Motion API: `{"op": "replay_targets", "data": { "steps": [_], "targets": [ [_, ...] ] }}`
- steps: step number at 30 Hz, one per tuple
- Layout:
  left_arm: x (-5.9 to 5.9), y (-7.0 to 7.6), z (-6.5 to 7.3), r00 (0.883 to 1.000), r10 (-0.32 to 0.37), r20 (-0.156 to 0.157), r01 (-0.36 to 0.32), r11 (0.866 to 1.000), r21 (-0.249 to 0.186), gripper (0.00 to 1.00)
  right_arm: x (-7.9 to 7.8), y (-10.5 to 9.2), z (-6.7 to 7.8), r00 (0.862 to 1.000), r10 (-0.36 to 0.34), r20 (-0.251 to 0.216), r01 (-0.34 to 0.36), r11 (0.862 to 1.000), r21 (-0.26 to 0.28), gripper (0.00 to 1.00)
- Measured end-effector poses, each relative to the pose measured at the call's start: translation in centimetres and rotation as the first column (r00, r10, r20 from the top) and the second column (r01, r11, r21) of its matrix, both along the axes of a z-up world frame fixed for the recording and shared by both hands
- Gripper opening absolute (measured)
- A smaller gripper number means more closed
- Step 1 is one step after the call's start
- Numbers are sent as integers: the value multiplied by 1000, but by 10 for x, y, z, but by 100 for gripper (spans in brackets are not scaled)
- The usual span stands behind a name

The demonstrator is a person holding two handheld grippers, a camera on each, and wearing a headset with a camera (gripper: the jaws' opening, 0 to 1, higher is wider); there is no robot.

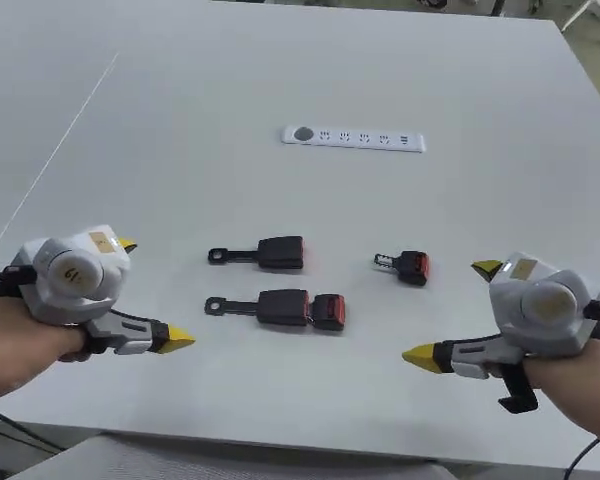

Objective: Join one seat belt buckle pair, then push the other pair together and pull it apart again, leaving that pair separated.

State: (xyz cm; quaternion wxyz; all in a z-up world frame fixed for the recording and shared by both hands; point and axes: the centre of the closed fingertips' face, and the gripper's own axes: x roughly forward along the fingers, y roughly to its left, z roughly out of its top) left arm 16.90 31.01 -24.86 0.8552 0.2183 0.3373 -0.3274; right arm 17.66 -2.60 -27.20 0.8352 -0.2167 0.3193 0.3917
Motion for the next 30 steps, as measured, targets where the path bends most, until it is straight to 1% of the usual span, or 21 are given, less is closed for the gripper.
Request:
{"op": "replay_targets", "data": {
  "steps": [1,3,4,6,7,8,12,13,16,18,21,23,27,28,30],
  "targets": [
    [-1,3,1,1000,13,5,-13,1000,-3,100,0,-2,0,1000,-6,4,6,1000,-5,100],
    [-5,6,2,1000,24,2,-24,1000,-9,100,-1,-3,2,1000,-10,5,11,1000,-3,100],
    [-7,9,1,999,35,0,-35,999,-8,100,-2,-4,4,1000,-15,8,15,1000,-3,100],
    [-8,13,2,999,47,8,-47,999,-2,100,-3,-6,7,1000,-27,14,27,1000,1,100],
    [-9,14,4,998,57,7,-56,998,-17,100,-4,-7,8,999,-30,14,30,1000,2,100],
    [-10,14,5,998,62,5,-62,998,-27,100,-5,-8,9,999,-36,15,36,999,3,100],
    [-13,16,7,997,74,11,-74,997,-37,100,-10,-11,8,999,-37,15,38,999,-14,100],
    [-14,16,7,997,75,12,-74,997,-38,100,-12,-11,7,999,-34,17,34,999,-22,100],
    [-16,17,6,997,78,10,-77,996,-42,100,-17,-10,8,999,-26,19,26,999,-20,100],
    [-18,18,4,997,79,13,-78,996,-35,100,-18,-12,10,999,-30,27,30,999,-20,100],
    [-20,17,5,997,82,16,-81,996,-41,100,-18,-15,13,998,-48,30,48,999,-9,100],
    [-22,17,5,996,86,18,-85,995,-43,100,-19,-15,14,998,-58,30,58,998,7,100],
    [-24,18,6,996,86,23,-85,996,-42,100,-24,-13,14,998,-54,27,54,998,9,100],
    [-24,18,6,996,88,23,-87,995,-44,100,-25,-12,15,998,-50,33,50,999,18,100],
    [-25,18,6,996,88,21,-87,995,-43,100,-26,-11,15,998,-47,35,46,999,15,100]
  ]
}}
